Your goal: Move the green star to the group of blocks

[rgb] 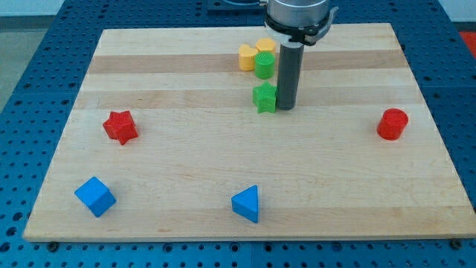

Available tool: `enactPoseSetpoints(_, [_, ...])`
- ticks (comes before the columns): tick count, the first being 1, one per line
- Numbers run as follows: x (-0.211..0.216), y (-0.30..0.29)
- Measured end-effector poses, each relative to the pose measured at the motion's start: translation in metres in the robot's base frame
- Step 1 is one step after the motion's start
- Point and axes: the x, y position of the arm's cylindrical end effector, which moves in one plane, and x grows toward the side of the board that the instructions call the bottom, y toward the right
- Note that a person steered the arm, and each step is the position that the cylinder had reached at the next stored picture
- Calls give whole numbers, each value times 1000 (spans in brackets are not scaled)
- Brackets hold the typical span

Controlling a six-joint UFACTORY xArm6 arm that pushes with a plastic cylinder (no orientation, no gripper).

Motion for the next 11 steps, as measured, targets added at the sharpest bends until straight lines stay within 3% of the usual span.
enactPoseSetpoints(1, [15,33])
enactPoseSetpoints(2, [53,30])
enactPoseSetpoints(4, [67,-25])
enactPoseSetpoints(5, [7,-46])
enactPoseSetpoints(8, [-44,-46])
enactPoseSetpoints(10, [-40,-48])
enactPoseSetpoints(11, [-34,-75])
